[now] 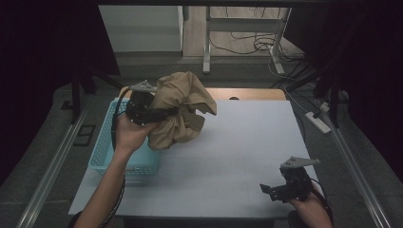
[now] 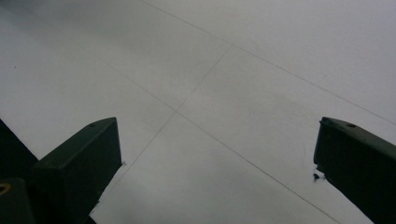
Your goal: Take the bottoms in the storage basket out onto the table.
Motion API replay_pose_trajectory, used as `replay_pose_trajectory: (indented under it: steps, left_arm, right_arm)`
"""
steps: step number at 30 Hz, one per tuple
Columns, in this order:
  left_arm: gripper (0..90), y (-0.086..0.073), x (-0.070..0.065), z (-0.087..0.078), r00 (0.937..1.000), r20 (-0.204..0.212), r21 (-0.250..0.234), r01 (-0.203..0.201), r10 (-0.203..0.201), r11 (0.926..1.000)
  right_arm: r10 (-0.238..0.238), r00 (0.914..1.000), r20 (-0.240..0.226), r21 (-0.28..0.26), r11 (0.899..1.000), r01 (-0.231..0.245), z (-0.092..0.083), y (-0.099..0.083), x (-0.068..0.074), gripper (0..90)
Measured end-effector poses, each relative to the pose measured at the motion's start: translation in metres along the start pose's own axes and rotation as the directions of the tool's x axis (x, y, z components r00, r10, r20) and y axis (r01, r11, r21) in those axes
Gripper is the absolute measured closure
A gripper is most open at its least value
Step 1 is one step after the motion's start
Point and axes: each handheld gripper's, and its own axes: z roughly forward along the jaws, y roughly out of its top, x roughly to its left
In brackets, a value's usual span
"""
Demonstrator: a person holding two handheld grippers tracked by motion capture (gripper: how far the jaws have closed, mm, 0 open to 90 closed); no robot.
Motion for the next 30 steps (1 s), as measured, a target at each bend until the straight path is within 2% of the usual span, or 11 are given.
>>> replay_pose_trajectory:
  steps: [6,9,10,16,26,30]
  left_arm:
    - [56.3,0.003,-0.007,0.005,0.9989,0.047,-0.007,-0.003,0.003,1.0000]
    - [56.2,0.003,-0.006,0.009,0.9912,0.130,-0.019,0.031,-0.028,0.9993]
    - [56.3,0.003,-0.006,0.010,0.9897,0.140,-0.019,0.033,-0.030,0.9993]
    - [56.1,0.004,-0.017,0.024,0.9933,0.116,0.017,-0.005,0.003,0.9998]
    - [55.8,0.002,-0.030,0.049,0.9881,0.151,0.045,-0.034,0.027,0.9984]
    - [55.6,0.000,-0.033,0.059,0.9841,0.175,0.053,-0.038,0.028,0.9978]
  right_arm:
    - [0.004,1.0000,0.000,0.000,1.000,-0.004,0.000,0.000,0.000,0.9]
    - [0.003,1.0000,0.000,0.000,1.000,-0.003,0.000,0.000,0.000,0.9]
    - [0.003,1.0000,-0.001,-0.001,1.000,-0.003,0.000,0.000,0.000,0.9]
    - [0.004,1.0000,0.000,-0.002,1.000,-0.004,-0.001,0.000,0.000,0.9]
    - [-0.004,1.0000,0.001,-0.004,1.000,0.004,-0.001,0.000,0.000,0.9]
    - [-0.004,1.0000,0.001,-0.004,1.000,0.004,-0.001,0.000,0.000,0.9]
